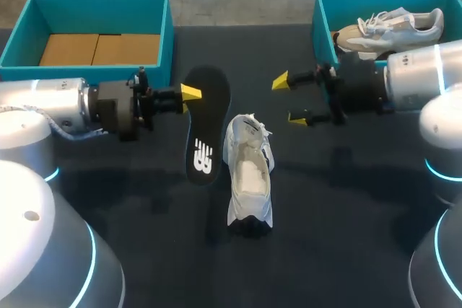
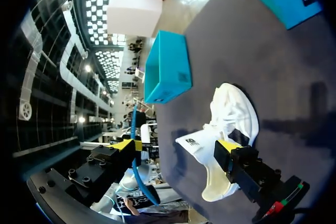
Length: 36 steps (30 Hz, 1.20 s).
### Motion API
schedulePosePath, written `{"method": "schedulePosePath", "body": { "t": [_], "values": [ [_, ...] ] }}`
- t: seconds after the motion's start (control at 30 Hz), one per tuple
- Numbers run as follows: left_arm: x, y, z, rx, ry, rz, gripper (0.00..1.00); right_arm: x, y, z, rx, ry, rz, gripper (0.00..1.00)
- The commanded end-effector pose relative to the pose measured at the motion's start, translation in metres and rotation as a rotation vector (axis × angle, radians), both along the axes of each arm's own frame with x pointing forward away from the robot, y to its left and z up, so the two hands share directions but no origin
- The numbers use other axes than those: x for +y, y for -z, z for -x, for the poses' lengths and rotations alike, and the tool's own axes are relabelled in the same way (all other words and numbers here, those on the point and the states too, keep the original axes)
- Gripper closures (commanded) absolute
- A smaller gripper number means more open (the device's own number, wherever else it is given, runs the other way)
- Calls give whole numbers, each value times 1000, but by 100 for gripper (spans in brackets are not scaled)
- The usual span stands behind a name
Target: Take the shoe out of the shoebox, open the shoe tongue, remove and reinsert the insole, then place the shoe into the shoebox
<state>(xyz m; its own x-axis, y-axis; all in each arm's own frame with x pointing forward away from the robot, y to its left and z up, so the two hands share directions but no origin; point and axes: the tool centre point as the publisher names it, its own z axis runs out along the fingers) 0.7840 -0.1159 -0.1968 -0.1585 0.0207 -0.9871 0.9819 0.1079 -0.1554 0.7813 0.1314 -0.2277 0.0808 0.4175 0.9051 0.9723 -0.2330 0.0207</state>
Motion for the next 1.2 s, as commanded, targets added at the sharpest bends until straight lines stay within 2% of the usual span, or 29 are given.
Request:
{"method": "schedulePosePath", "body": {
  "t": [0.03, 0.23, 0.53, 0.6, 0.67, 1.2],
  "values": [
    [6, -3, 8, 48, 25, -4, 100, -17, -3, 21, 13, 9, 44, 0],
    [4, -5, 24, 138, 77, 5, 100, -23, 9, 41, 22, 31, 67, 0],
    [-2, -3, 46, 404, 100, 113, 100, -25, 22, 70, 29, 66, 81, 0],
    [-3, -2, 50, 419, 110, 98, 100, -24, 23, 73, 38, 72, 90, 0],
    [-3, -3, 51, 330, 138, 30, 100, -24, 23, 73, 38, 72, 90, 0],
    [-3, -3, 51, 330, 138, 30, 100, -24, 23, 73, 38, 72, 90, 0]
  ]
}}
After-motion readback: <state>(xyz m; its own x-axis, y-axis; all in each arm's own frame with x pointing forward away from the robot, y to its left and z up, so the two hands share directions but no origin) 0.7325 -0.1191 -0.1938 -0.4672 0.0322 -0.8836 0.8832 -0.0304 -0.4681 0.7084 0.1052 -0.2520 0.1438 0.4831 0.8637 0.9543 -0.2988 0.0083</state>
